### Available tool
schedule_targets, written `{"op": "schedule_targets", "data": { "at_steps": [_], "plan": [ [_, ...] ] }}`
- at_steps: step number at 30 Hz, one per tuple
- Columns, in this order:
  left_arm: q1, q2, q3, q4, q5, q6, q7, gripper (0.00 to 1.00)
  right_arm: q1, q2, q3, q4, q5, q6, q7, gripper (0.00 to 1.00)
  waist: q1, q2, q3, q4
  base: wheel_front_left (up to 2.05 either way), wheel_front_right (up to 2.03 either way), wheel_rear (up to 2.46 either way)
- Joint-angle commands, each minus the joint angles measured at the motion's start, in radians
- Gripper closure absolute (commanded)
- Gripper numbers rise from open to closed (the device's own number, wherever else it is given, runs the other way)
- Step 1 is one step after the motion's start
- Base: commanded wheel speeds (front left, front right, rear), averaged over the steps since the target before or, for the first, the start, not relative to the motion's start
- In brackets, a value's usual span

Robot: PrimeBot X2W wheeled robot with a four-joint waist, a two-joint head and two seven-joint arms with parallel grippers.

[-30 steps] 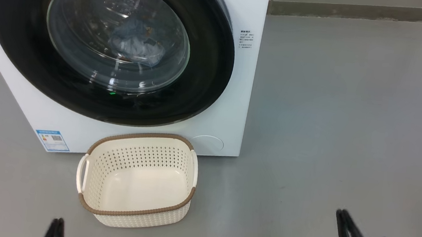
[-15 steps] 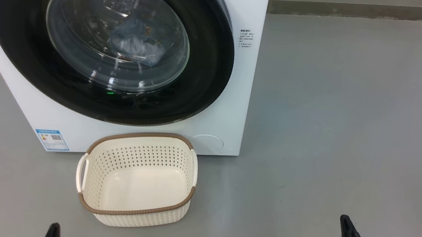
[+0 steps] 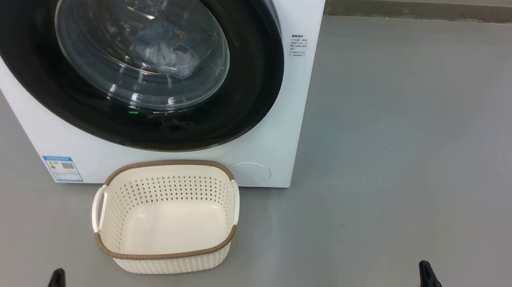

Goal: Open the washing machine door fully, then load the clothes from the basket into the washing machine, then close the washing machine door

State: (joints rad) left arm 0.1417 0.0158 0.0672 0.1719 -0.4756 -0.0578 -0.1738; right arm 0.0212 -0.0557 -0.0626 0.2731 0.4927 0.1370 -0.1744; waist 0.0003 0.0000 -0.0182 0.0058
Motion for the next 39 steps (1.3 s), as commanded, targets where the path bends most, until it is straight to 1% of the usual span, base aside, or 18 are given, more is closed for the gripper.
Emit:
{"op": "schedule_targets", "data": {
  "at_steps": [1, 39],
  "plan": [
    [-0.043, 0.014, 0.011, -0.016, -0.031, -0.004, 0.009, 1.00, -0.042, -0.002, -0.001, -0.026, 0.032, -0.002, 0.008, 1.00, -0.0002, 0.0000, 0.000, 0.000, 0.00, 0.00, 0.00],
    [-0.126, 0.022, 0.025, 0.020, -0.473, -0.032, 0.120, 1.00, -0.077, 0.001, -0.021, -0.027, 0.466, -0.004, 0.120, 1.00, -0.0002, 0.0000, 0.009, -0.002, 0.00, 0.00, 0.00]
  ]
}}
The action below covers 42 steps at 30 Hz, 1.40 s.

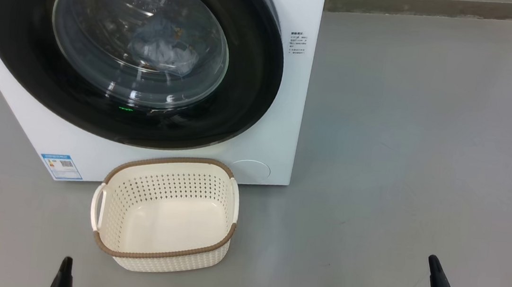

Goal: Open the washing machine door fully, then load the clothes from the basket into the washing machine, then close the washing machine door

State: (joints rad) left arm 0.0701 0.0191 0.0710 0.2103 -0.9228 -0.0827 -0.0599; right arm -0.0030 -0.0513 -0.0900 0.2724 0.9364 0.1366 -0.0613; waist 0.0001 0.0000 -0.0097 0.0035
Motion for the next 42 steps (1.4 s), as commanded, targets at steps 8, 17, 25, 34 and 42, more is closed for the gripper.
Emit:
{"op": "schedule_targets", "data": {
  "at_steps": [8, 17, 25, 34, 42],
  "plan": [
    [-0.070, 0.021, 0.024, -0.012, -0.107, -0.012, 0.027, 1.00, -0.059, -0.003, 0.002, -0.026, 0.103, -0.003, 0.028, 1.00, -0.0001, 0.0000, 0.002, 0.000, 0.00, 0.00, 0.00],
    [-0.089, 0.023, 0.027, -0.003, -0.212, -0.018, 0.053, 1.00, -0.067, -0.002, -0.002, -0.027, 0.206, -0.004, 0.054, 1.00, -0.0001, 0.0000, 0.004, -0.001, 0.00, 0.00, 0.00],
    [-0.109, 0.024, 0.031, 0.005, -0.317, -0.025, 0.080, 1.00, -0.076, -0.002, -0.007, -0.027, 0.309, -0.004, 0.081, 1.00, -0.0001, 0.0000, 0.006, -0.002, 0.00, 0.00, 0.00],
    [-0.129, 0.026, 0.034, 0.014, -0.421, -0.031, 0.106, 1.00, -0.084, -0.001, -0.012, -0.027, 0.411, -0.005, 0.108, 1.00, -0.0001, 0.0000, 0.008, -0.002, 0.00, 0.00, 0.00],
    [-0.146, 0.028, 0.037, 0.021, -0.514, -0.037, 0.130, 1.00, -0.091, 0.000, -0.016, -0.027, 0.503, -0.005, 0.131, 1.00, -0.0001, 0.0000, 0.009, -0.003, 0.00, 0.00, 0.00]
  ]
}}
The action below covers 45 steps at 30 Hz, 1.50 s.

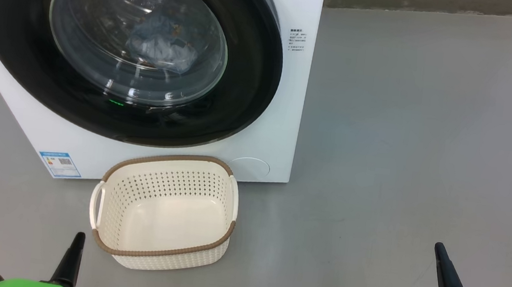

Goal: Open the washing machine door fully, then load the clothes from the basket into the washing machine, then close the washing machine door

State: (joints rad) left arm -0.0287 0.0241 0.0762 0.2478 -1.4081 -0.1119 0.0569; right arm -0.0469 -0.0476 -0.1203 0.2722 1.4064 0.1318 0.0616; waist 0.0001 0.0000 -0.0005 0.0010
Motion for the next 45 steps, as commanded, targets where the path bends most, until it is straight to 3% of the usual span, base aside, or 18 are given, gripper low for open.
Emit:
{"op": "schedule_targets", "data": {
  "at_steps": [1, 16, 45],
  "plan": [
    [-0.049, 0.023, 0.032, -0.015, -0.040, -0.009, 0.016, 1.00, -0.048, -0.004, 0.014, -0.027, 0.044, 0.000, 0.011, 1.00, -0.0001, 0.0000, 0.000, 0.000, 0.00, 0.00, 0.00],
    [-0.079, 0.026, 0.037, -0.002, -0.201, -0.019, 0.056, 1.00, -0.061, -0.003, 0.006, -0.027, 0.202, -0.001, 0.052, 1.00, -0.0001, 0.0000, 0.004, -0.001, 0.00, 0.00, 0.00],
    [-0.079, 0.026, 0.037, -0.002, -0.201, -0.019, 0.056, 1.00, -0.061, -0.003, 0.006, -0.027, 0.202, -0.001, 0.052, 1.00, -0.0001, 0.0000, 0.004, -0.001, 0.00, 0.00, 0.00]
  ]
}}
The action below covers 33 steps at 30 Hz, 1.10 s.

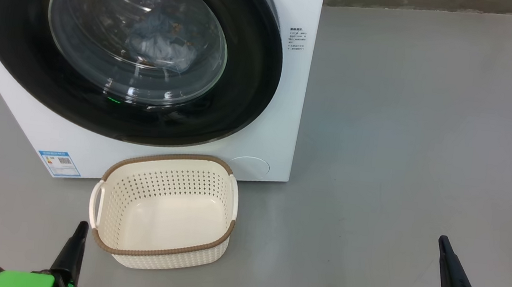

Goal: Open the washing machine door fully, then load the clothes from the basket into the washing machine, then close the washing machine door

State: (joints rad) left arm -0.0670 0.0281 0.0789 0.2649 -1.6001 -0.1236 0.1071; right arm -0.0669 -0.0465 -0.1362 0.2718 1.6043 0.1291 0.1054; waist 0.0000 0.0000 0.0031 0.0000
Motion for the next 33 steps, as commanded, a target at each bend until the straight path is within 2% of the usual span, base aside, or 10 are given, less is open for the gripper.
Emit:
{"op": "schedule_targets", "data": {
  "at_steps": [1, 33],
  "plan": [
    [-0.041, 0.022, 0.035, -0.020, -0.009, -0.007, 0.006, 1.00, -0.041, -0.004, 0.022, -0.027, 0.004, 0.002, 0.008, 1.00, 0.0000, 0.0000, 0.000, 0.000, 0.00, 0.00, 0.00],
    [-0.041, 0.022, 0.035, -0.020, -0.009, -0.007, 0.006, 1.00, -0.041, -0.004, 0.022, -0.027, 0.004, 0.002, 0.008, 1.00, 0.0000, 0.0000, 0.000, 0.000, 0.00, 0.00, 0.00]
  ]
}}
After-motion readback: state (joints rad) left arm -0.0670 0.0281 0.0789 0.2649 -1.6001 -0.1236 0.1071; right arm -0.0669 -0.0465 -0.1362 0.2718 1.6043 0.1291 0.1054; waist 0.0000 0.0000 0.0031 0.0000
